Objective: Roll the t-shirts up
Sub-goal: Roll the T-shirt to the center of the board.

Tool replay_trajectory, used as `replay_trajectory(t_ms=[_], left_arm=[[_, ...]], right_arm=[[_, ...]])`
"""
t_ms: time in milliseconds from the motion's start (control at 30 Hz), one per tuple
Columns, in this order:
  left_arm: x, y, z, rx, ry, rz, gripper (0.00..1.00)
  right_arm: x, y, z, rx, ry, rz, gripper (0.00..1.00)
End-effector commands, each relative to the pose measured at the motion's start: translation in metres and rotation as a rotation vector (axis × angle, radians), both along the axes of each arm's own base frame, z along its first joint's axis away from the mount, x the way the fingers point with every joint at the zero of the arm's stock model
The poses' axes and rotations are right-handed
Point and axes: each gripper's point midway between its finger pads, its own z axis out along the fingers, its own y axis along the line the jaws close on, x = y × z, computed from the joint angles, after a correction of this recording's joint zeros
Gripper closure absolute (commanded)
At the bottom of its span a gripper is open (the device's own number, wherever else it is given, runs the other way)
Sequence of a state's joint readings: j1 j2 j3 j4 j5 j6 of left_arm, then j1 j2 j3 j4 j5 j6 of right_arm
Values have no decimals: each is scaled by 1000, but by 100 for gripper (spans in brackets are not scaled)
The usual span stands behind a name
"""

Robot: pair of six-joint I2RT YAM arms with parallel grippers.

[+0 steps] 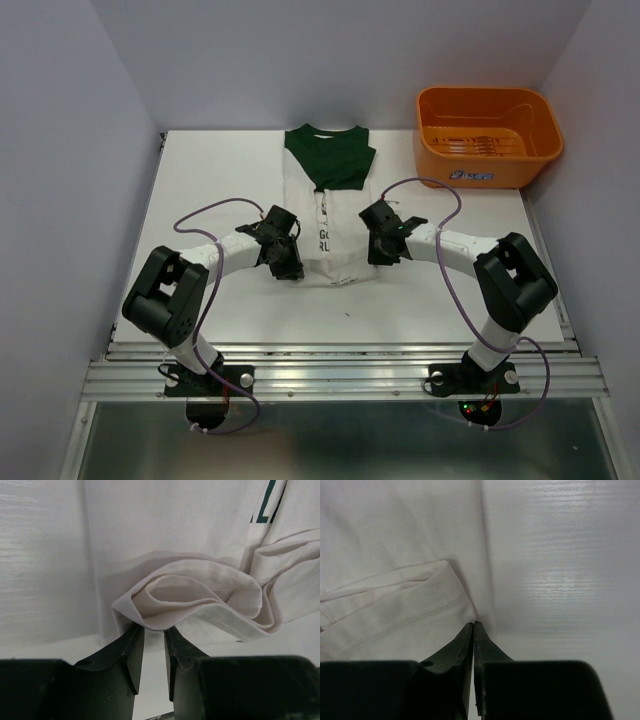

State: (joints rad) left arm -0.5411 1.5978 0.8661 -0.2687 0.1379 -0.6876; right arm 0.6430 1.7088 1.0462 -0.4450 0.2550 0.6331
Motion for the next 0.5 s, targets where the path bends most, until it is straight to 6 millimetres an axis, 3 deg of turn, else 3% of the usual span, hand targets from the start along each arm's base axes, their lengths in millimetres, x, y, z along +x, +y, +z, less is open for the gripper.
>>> replay_trajectory(t_ms=[0, 267, 400, 467], left_arm=[[-5, 7, -11, 32, 21, -9, 67], [-5, 7, -12, 31, 24, -6, 67], [-5, 7, -12, 31, 24, -6, 67], [-5, 7, -12, 31, 22, -8, 67]], right_arm=[[6, 4, 8, 12, -39, -5, 95], [3, 3, 12, 24, -43, -8, 99], [0, 4, 7, 26, -29, -5, 78], [0, 6, 5, 32, -24, -1, 74]])
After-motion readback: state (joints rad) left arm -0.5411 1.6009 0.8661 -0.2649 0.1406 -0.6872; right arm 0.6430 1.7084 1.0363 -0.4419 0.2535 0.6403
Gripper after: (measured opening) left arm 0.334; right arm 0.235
